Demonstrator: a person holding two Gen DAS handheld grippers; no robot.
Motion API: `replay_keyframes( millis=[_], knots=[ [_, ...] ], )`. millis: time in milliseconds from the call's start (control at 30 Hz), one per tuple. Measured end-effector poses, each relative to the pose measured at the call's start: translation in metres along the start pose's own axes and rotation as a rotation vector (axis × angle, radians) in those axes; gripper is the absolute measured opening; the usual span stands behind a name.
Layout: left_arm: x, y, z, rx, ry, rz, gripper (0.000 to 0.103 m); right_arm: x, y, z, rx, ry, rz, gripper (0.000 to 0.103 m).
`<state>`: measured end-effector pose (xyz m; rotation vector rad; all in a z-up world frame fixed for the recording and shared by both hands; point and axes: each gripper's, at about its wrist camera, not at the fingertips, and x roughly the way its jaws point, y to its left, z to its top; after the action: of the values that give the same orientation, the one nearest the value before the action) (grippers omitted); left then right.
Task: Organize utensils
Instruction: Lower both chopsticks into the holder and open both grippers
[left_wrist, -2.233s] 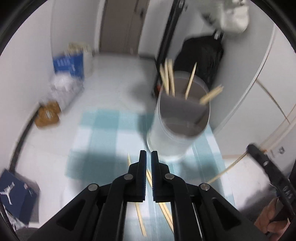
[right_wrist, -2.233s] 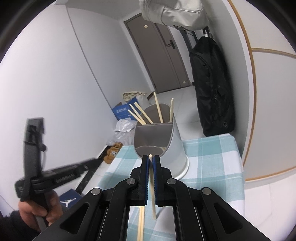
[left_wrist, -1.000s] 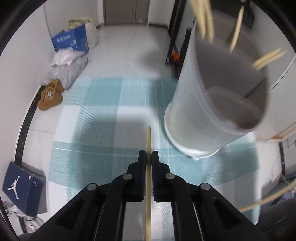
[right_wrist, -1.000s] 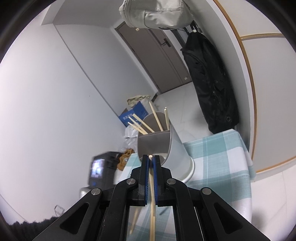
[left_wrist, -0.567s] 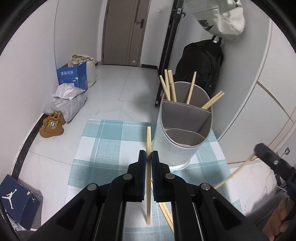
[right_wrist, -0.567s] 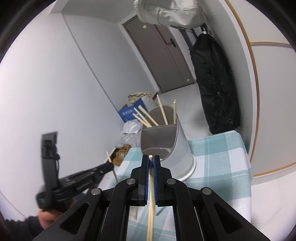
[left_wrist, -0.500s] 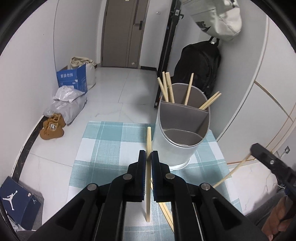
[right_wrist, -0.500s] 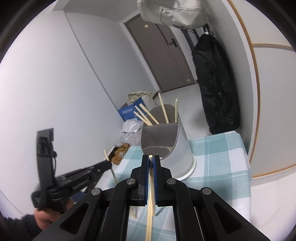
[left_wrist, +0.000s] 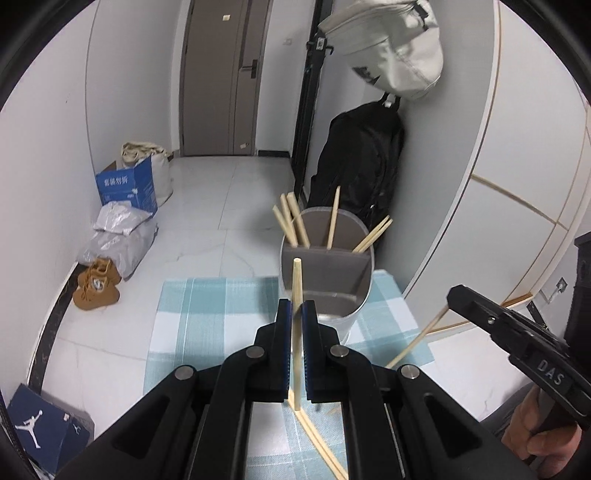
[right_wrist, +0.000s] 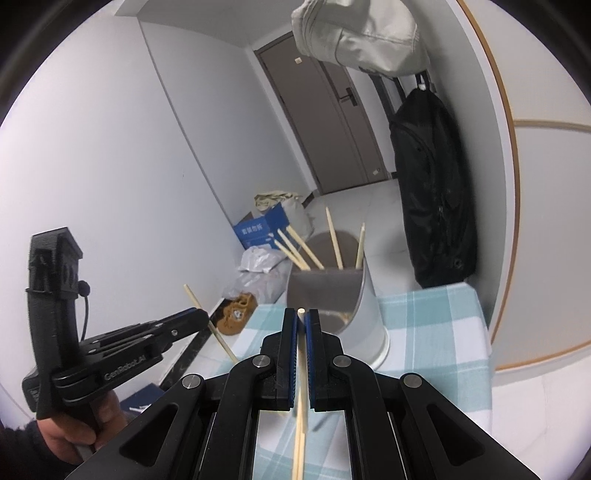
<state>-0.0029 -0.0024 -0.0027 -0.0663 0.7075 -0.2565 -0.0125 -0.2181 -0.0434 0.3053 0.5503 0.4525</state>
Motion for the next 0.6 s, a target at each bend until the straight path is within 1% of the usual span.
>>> replay_keyframes(
  millis=[167,300,433,600],
  knots=[
    [-0.004,0.000,0.021,-0.021,0.005,0.001,0.001,-0.003,0.001,0.022,0.008,-0.015,-0.007,0.004],
    [-0.009,0.000,0.047,-0.042,-0.020,0.001,0.001,-0.006,0.000,0.046,0.008,-0.036,-0.009,0.004],
    [-0.014,-0.003,0.073,-0.043,-0.048,-0.002,0.001,-0.009,-0.002,0.078,0.019,-0.064,-0.005,0.004],
    [-0.014,-0.009,0.107,-0.027,-0.087,-0.008,0.001,-0.010,0.002,0.118,-0.007,-0.107,-0.013,0.004]
  ],
)
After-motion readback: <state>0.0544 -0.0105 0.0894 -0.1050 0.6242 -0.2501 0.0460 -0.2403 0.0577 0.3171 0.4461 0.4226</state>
